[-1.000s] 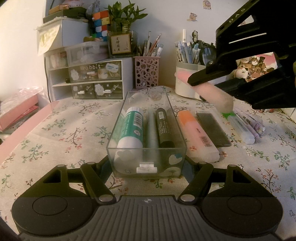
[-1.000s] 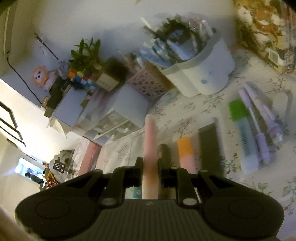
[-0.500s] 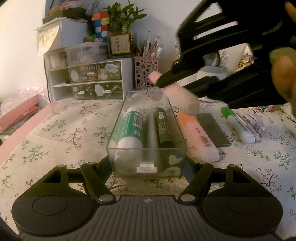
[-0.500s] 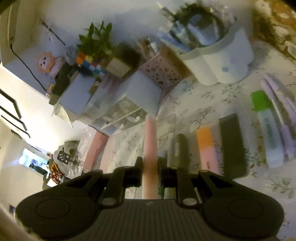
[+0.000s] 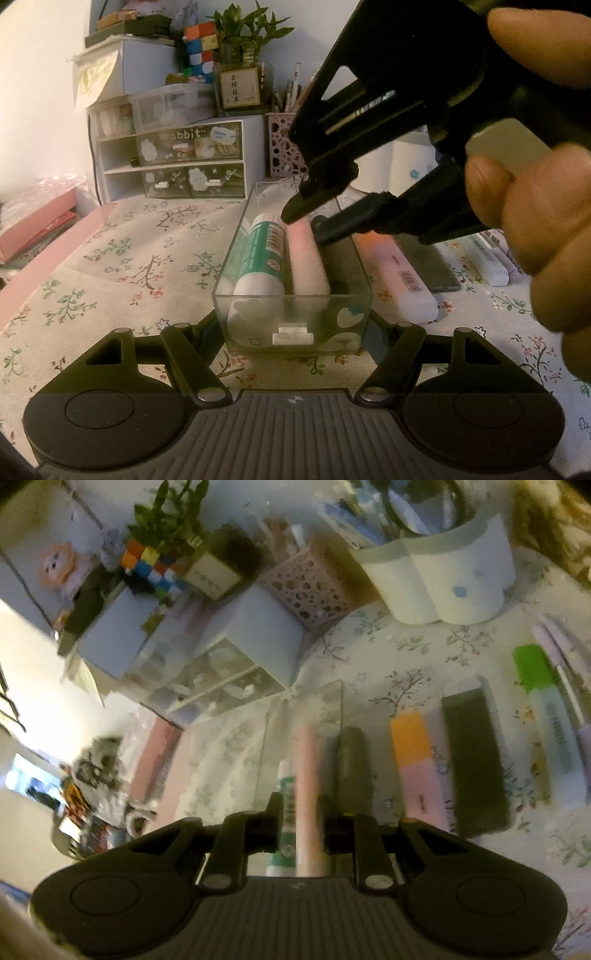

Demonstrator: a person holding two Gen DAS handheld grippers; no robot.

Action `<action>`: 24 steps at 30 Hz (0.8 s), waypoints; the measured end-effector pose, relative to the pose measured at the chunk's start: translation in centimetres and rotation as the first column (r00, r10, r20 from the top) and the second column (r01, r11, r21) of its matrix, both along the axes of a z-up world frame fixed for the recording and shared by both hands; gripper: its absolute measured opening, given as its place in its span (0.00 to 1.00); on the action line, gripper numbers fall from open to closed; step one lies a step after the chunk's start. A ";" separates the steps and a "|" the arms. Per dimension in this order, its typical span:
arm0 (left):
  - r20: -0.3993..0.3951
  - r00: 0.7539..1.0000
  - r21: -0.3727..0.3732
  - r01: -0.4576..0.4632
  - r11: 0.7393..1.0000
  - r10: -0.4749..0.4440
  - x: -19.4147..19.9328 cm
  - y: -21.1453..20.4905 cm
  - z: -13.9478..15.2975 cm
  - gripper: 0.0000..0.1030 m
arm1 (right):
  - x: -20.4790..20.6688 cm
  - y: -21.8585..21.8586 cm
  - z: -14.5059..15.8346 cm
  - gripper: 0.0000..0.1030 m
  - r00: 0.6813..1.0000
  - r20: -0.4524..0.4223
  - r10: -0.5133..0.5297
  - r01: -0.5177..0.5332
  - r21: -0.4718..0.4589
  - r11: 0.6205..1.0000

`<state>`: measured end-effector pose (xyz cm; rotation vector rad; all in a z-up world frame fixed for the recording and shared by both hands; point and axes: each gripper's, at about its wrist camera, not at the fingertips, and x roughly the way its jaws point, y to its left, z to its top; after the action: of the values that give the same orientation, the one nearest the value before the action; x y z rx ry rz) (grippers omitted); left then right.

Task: Organize stationery
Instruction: 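Carry the pink pen with the right gripper down into the clear box, then grasp the orange-capped pink highlighter with the right gripper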

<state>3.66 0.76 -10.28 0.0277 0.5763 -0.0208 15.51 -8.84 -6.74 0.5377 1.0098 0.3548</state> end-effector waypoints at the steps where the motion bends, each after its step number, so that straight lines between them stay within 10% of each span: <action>1: 0.000 1.000 0.001 0.000 1.000 0.000 0.0 0.0 0.0 0.70 | -0.1 0.1 0.0 0.18 1.000 0.001 0.017 -0.017 -0.006 1.000; 24: 0.000 1.000 0.001 0.001 1.000 -0.001 0.0 0.0 0.0 0.70 | -0.9 1.1 1.4 0.08 0.977 0.069 0.201 -0.186 -0.180 0.966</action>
<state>3.66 0.75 -10.26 0.0291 0.5760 -0.0215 14.61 -7.73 -5.30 0.2649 1.0008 0.4553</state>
